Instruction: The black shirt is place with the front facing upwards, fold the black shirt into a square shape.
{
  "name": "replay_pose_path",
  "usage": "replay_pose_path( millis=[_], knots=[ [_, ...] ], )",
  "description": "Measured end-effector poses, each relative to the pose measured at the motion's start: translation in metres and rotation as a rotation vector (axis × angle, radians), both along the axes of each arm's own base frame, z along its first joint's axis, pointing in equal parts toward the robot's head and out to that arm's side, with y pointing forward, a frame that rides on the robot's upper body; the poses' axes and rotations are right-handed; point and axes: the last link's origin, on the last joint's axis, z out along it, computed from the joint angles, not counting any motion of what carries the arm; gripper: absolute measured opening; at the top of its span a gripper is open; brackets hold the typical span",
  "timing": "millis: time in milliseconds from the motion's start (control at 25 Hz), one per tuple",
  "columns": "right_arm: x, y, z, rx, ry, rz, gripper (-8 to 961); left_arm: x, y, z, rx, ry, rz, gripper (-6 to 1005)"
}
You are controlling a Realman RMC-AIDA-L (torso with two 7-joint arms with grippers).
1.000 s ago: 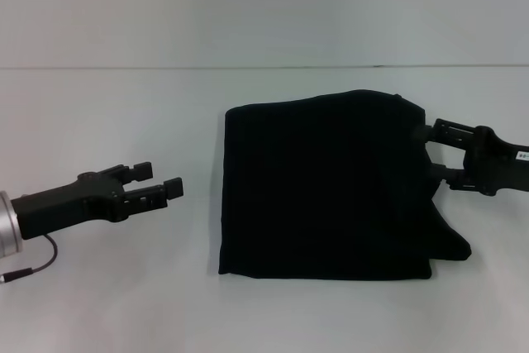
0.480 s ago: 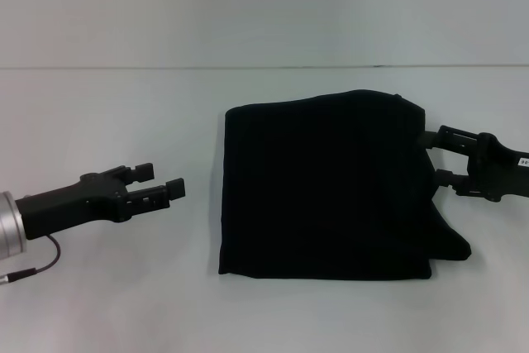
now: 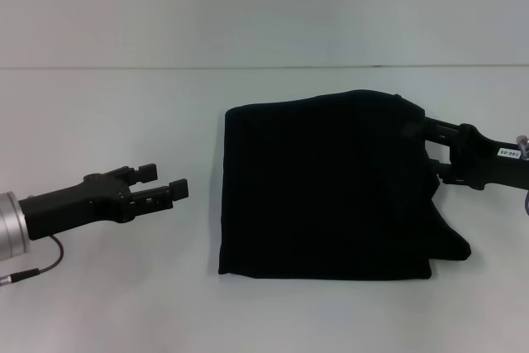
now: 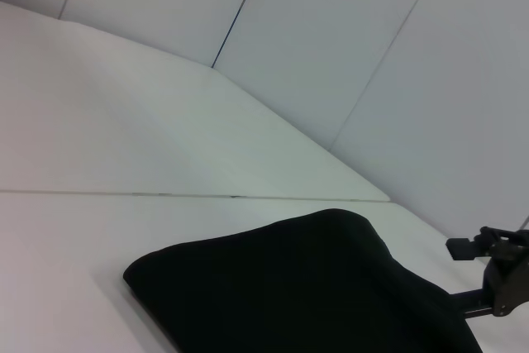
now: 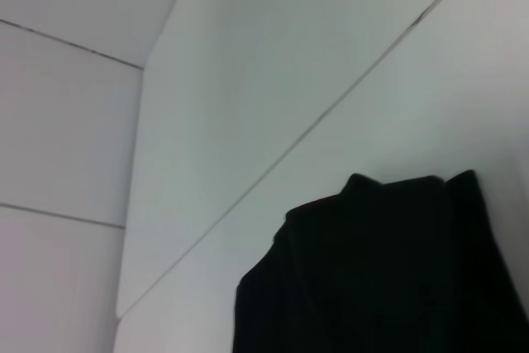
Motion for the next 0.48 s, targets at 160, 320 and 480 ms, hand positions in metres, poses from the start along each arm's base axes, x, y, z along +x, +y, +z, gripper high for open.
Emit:
replay_pose_path(
  millis=[160,320,480],
  knots=[
    [0.0001,0.0020,-0.0022,0.008,-0.007,-0.010,944,0.0002,-0.0001,-0.0005,0.000,-0.001,0.000,905],
    [-0.0035,0.0038,-0.0044,0.004,0.001,-0.012,942,0.0002,-0.0001,-0.0006,0.000,-0.001,0.000,905],
    [-0.0074,0.0074,-0.0088,0.006,-0.022,0.001,813,0.0004,0.0003,-0.0003,0.005,0.002,-0.005,905]
  ],
)
